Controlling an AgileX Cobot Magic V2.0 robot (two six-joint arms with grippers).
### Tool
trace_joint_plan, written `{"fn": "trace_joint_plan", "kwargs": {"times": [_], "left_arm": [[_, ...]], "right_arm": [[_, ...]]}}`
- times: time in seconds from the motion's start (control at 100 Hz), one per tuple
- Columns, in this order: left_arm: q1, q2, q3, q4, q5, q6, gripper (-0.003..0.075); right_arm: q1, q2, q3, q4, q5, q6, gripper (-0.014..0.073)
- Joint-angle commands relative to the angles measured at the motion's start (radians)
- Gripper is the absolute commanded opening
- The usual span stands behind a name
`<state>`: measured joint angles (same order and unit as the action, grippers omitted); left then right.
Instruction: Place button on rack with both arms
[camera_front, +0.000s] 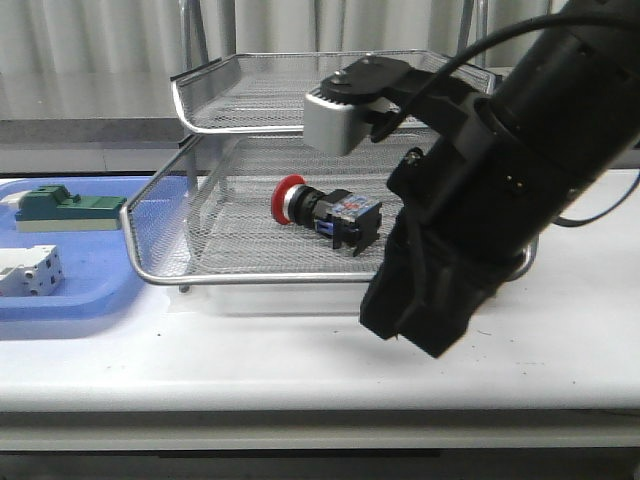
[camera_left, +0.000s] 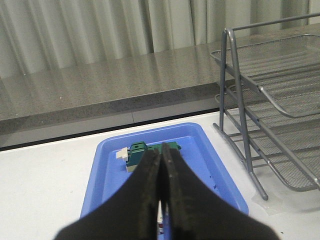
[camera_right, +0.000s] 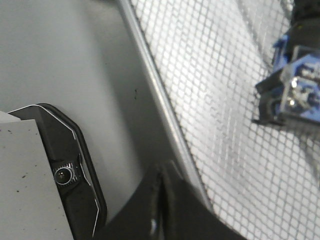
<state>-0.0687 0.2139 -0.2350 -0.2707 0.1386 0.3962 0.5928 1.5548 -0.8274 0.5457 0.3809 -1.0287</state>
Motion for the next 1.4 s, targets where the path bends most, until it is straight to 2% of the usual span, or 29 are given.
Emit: {"fn": "trace_joint_plan", "kwargs": {"times": [0.0, 0.29, 0.57, 0.87, 1.17, 1.39], "left_arm": [[0.002, 0.011, -0.028, -0.012, -0.08, -0.011, -0.002], [0.002, 0.011, -0.028, -0.012, -0.08, -0.011, -0.002], [0.002, 0.011, -0.028, -0.012, -0.08, -0.011, -0.002], [0.002, 0.011, -0.028, -0.012, -0.08, -0.011, -0.002], [0.002, 0.011, -0.028, -0.012, -0.08, -0.011, -0.002], [0.002, 0.011, -0.028, -0.012, -0.08, -0.011, -0.002]], "right_arm": [[-0.026, -0.006, -0.066, -0.006, -0.074, -0.012, -0.0067], [-0.124, 0.105, -0.222, -0.031, -0.04, -0.012, -0.0067], [-0.148, 0.123, -0.271, -0.032, -0.038, -0.012, -0.0067], [-0.144, 0.076, -0.272, 0.026, 0.153, 0.026, -0.006], [-0.146, -0.108, -0.269, -0.005, 0.191, 0.241, -0.006], [-0.149, -0.267, -0.268, -0.205, 0.192, 0.507, -0.006]]}}
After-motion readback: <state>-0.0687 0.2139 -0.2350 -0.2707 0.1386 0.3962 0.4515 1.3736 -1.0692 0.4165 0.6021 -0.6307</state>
